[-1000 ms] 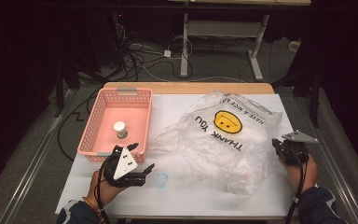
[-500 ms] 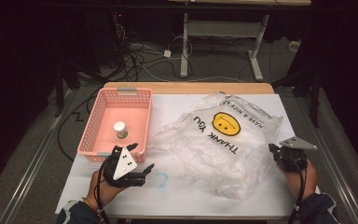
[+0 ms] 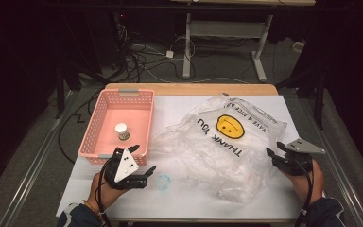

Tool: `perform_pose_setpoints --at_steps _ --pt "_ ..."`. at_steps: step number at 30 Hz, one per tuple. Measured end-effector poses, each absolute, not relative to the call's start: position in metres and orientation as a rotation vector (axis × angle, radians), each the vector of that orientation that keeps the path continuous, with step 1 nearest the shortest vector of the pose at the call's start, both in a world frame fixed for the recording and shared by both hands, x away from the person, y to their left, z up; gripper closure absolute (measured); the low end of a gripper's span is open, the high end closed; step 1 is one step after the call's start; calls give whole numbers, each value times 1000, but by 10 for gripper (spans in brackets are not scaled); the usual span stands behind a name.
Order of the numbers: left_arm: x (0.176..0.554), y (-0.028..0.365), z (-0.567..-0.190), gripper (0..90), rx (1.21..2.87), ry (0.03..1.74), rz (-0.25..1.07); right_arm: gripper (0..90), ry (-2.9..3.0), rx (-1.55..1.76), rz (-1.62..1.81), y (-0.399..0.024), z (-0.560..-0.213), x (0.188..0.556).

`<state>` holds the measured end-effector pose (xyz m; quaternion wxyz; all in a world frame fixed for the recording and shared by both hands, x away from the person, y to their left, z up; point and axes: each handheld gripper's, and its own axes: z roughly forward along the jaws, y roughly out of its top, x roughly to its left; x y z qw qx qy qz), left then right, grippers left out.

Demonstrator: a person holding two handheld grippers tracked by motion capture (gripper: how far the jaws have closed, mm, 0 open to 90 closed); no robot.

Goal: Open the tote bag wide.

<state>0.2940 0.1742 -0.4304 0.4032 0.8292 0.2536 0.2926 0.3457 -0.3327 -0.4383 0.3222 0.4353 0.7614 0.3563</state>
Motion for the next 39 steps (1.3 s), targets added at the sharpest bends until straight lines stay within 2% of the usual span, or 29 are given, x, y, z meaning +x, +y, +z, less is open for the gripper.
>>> perform_pose_setpoints --at_steps 5,10,18,24,25,29,30,31,32,33,39 --pt "295 174 -430 162 2095 645 742 443 2015 988 1090 -315 -409 338" --pt "296 175 -431 162 2095 652 739 431 2161 795 1192 -269 -394 341" --pt "297 174 -433 162 2100 658 734 398 2464 552 1052 -178 -419 363" --pt "297 176 -433 162 2098 663 728 392 2566 518 908 -154 -449 378" --pt "297 176 -433 162 2098 662 732 415 2575 534 909 -154 -452 381" --pt "296 183 -429 162 2083 674 758 604 2572 601 843 -157 -460 391" --pt "296 186 -427 162 2071 686 766 734 2572 632 837 -158 -463 393" --pt "296 190 -425 162 2054 699 771 734 2572 632 837 -158 -463 393" --pt "297 193 -423 162 2042 713 779 774 2582 641 831 -159 -464 394" --pt "297 197 -420 162 2030 724 796 886 2570 653 840 -160 -463 394" --pt "307 215 -409 163 1978 803 855 900 2465 646 891 -162 -449 389"
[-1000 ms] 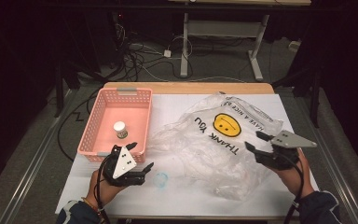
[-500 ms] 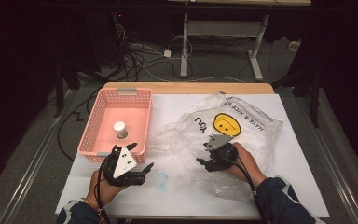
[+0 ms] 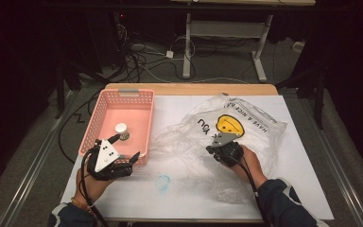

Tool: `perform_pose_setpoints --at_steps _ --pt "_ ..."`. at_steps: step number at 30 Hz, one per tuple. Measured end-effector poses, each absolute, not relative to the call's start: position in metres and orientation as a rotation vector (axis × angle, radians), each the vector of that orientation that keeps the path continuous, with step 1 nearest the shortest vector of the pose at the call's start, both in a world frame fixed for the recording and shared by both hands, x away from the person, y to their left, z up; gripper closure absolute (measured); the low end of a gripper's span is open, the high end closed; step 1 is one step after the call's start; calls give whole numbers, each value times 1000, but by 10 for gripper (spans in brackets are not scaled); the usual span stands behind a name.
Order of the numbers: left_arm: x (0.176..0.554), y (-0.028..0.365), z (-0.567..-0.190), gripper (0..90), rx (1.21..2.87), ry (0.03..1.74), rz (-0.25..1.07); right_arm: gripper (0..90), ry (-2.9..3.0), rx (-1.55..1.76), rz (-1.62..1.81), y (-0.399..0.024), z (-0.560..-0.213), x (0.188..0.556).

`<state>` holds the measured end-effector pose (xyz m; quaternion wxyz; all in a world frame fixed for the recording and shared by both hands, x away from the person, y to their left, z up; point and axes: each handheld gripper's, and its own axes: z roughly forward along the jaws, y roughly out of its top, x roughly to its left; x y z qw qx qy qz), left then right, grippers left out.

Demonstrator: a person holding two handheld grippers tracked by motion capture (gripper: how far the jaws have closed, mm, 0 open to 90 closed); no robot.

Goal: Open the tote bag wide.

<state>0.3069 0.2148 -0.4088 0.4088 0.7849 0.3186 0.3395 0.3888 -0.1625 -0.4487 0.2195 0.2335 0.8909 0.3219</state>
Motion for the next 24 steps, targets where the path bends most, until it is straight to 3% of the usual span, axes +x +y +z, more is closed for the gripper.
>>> perform_pose_setpoints --at_steps 10,24 --pt "333 235 -398 163 1970 949 866 900 2228 675 1059 -165 -407 380" --pt "421 233 -395 174 2208 1173 723 900 2175 694 1121 -170 -393 381"
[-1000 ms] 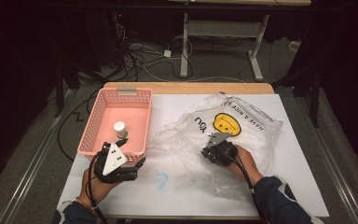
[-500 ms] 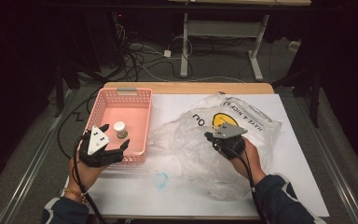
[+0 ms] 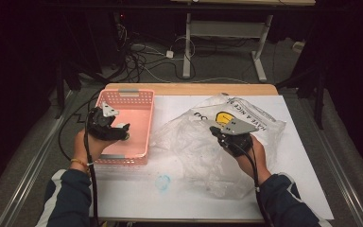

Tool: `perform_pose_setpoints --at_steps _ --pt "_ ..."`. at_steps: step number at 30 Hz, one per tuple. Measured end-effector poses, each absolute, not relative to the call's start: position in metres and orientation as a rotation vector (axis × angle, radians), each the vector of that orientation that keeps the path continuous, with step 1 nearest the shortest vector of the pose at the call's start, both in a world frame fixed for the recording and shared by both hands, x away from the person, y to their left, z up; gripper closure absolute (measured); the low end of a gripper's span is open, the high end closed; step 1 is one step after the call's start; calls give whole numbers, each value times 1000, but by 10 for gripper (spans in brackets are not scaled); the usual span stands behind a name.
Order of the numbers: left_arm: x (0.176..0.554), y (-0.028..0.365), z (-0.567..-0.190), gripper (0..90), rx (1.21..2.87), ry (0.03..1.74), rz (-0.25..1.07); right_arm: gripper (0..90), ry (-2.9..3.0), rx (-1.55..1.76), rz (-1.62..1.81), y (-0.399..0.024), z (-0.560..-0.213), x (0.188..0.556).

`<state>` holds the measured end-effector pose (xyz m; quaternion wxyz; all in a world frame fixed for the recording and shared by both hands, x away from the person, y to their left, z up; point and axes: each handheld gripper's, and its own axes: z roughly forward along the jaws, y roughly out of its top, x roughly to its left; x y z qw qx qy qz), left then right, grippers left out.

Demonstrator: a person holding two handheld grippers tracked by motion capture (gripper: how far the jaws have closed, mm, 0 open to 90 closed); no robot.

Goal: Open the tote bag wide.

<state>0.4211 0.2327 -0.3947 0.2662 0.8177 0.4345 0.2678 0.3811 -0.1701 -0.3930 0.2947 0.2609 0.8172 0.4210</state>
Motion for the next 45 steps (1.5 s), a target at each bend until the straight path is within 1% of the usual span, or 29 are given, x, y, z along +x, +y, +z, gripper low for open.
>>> perform_pose_setpoints --at_steps 1,2,3,6,7,8,9,11,12,14,15,17,19,20,21,22,25,28,31,36,39,45 --pt "426 232 -398 174 2236 1187 720 900 2173 702 1124 -171 -393 381" --pt "431 232 -401 197 2254 1204 695 900 2175 706 1130 -172 -393 382" --pt "436 232 -405 197 2275 1216 655 900 2178 709 1134 -173 -393 382" --pt "449 231 -417 277 2355 1277 632 900 2186 712 1142 -175 -392 382" --pt "457 233 -422 288 2385 1313 579 900 2186 714 1145 -175 -392 382" --pt "457 233 -422 302 2385 1313 579 900 2190 711 1145 -175 -392 382" --pt "462 233 -426 336 2425 1321 523 900 2193 708 1147 -175 -392 382" --pt "465 233 -427 422 2456 1316 463 900 2197 700 1148 -174 -392 382" --pt "465 233 -427 454 2456 1316 463 900 2199 697 1147 -174 -392 382" --pt "466 232 -430 461 2481 1313 449 900 2201 691 1148 -173 -392 382" --pt "466 234 -429 467 2462 1316 427 900 2200 697 1148 -173 -392 381" --pt "466 234 -428 477 2454 1316 425 900 2194 694 1150 -173 -392 381" --pt "463 232 -426 479 2461 1316 466 900 2186 698 1153 -173 -392 381" --pt "463 232 -426 480 2461 1316 466 900 2180 702 1156 -173 -392 381" --pt "460 233 -420 480 2400 1310 503 900 2175 703 1160 -173 -392 381" --pt "460 233 -420 481 2400 1310 503 900 2175 703 1160 -173 -392 381" --pt "450 232 -408 481 2294 1297 578 900 2160 712 1156 -173 -391 383" --pt "436 228 -398 483 2177 1280 602 900 2147 728 1161 -174 -391 385" --pt "425 222 -392 483 2106 1260 618 900 2133 752 1168 -173 -390 388" --pt "413 209 -382 483 2075 1183 623 900 2111 761 1175 -171 -386 391" --pt "405 202 -381 483 2067 1127 593 900 2113 752 1174 -170 -386 391" --pt "390 173 -373 483 2085 996 570 900 2122 764 1176 -170 -389 392"
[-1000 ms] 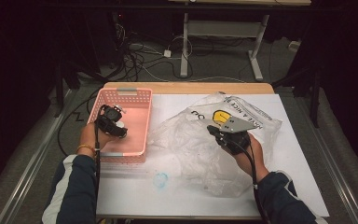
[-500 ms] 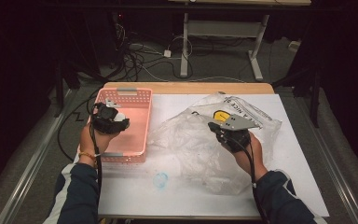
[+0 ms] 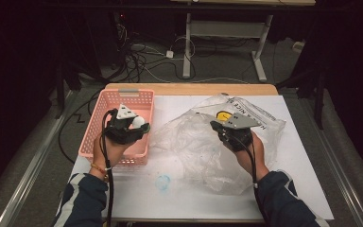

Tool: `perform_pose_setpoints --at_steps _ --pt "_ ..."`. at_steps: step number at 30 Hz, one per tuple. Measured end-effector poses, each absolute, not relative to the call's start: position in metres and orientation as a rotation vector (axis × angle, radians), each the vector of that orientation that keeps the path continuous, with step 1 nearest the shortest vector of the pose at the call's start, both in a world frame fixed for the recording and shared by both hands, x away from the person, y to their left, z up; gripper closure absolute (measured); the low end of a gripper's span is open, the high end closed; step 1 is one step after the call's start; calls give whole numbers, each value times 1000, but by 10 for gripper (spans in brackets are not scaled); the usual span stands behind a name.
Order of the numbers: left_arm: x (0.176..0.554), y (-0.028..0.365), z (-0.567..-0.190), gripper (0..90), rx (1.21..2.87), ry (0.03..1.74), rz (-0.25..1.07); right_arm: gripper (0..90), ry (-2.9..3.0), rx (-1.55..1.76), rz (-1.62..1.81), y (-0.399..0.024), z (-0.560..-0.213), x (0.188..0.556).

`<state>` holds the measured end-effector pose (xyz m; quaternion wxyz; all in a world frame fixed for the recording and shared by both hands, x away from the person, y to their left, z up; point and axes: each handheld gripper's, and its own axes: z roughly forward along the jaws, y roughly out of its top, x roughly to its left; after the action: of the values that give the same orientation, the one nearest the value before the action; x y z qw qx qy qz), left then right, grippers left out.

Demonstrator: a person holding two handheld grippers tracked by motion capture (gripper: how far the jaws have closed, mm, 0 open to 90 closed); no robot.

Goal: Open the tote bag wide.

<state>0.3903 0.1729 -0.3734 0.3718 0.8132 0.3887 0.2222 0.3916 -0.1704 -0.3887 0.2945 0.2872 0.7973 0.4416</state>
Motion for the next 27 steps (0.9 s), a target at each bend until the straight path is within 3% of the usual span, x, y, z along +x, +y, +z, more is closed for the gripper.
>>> perform_pose_setpoints --at_steps 12,21,27 --pt "367 106 -370 483 2098 732 526 900 2131 760 1173 -172 -392 388" --pt "357 49 -405 482 2220 565 487 900 2159 755 1165 -174 -396 385" --pt "362 28 -428 482 2242 552 453 900 2172 761 1158 -174 -399 384"
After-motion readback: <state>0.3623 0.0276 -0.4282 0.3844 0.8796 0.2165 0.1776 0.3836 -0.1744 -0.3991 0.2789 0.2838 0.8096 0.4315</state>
